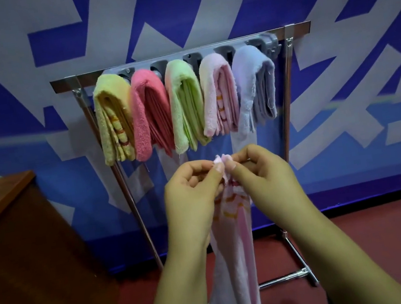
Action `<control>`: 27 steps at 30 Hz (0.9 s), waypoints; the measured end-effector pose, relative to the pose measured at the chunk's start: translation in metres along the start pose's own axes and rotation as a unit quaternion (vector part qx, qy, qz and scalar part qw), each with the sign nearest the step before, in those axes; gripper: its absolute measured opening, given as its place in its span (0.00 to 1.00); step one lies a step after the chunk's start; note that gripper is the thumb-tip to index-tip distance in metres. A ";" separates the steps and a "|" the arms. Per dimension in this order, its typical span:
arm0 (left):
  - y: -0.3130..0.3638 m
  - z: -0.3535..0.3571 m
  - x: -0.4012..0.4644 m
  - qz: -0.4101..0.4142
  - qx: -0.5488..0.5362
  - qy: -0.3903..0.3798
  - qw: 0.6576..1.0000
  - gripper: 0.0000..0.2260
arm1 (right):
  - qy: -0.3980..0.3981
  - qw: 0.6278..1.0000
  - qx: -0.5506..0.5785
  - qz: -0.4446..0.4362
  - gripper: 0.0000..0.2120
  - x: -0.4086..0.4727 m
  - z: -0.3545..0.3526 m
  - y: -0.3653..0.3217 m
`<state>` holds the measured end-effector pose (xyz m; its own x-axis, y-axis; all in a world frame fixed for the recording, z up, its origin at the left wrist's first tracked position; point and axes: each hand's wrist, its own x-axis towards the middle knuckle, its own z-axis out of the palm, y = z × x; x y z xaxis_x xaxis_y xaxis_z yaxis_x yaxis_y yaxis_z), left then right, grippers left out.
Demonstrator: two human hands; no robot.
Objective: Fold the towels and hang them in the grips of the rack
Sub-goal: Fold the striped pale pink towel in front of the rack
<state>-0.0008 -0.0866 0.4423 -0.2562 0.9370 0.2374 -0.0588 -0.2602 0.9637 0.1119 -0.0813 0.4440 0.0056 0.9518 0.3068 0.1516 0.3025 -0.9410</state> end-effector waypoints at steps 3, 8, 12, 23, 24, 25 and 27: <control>0.001 0.001 -0.001 0.016 0.017 -0.009 1.000 0.02 | 0.010 1.000 -0.008 -0.013 0.08 -0.002 0.001 -0.001; 0.003 0.001 -0.004 0.034 0.034 -0.028 0.998 0.06 | -0.010 0.999 -0.009 -0.031 0.04 -0.002 -0.001 0.000; 0.008 0.000 -0.007 0.030 -0.001 -0.069 0.997 0.10 | -0.027 0.999 0.003 -0.039 0.03 0.000 -0.006 0.005; 0.001 -0.029 0.009 0.158 0.153 -0.072 0.973 0.08 | -0.112 0.986 0.105 -0.058 0.04 0.012 -0.028 0.005; 0.000 -0.031 0.012 0.169 0.183 -0.099 0.963 0.10 | -0.115 0.984 0.122 -0.055 0.05 0.013 -0.029 0.004; -0.001 -0.033 0.014 0.166 0.201 -0.130 0.957 0.10 | -0.117 0.982 0.140 -0.051 0.05 0.014 -0.029 0.003; -0.003 -0.035 0.016 0.150 0.219 -0.176 0.948 0.10 | -0.124 0.977 0.167 -0.044 0.05 0.014 -0.030 0.001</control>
<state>-0.0388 -0.0790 0.4387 0.1437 0.8758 0.4607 0.3916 -0.4779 0.7863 0.1421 -0.0688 0.4513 -0.2393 0.8920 0.3834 -0.1900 0.3442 -0.9195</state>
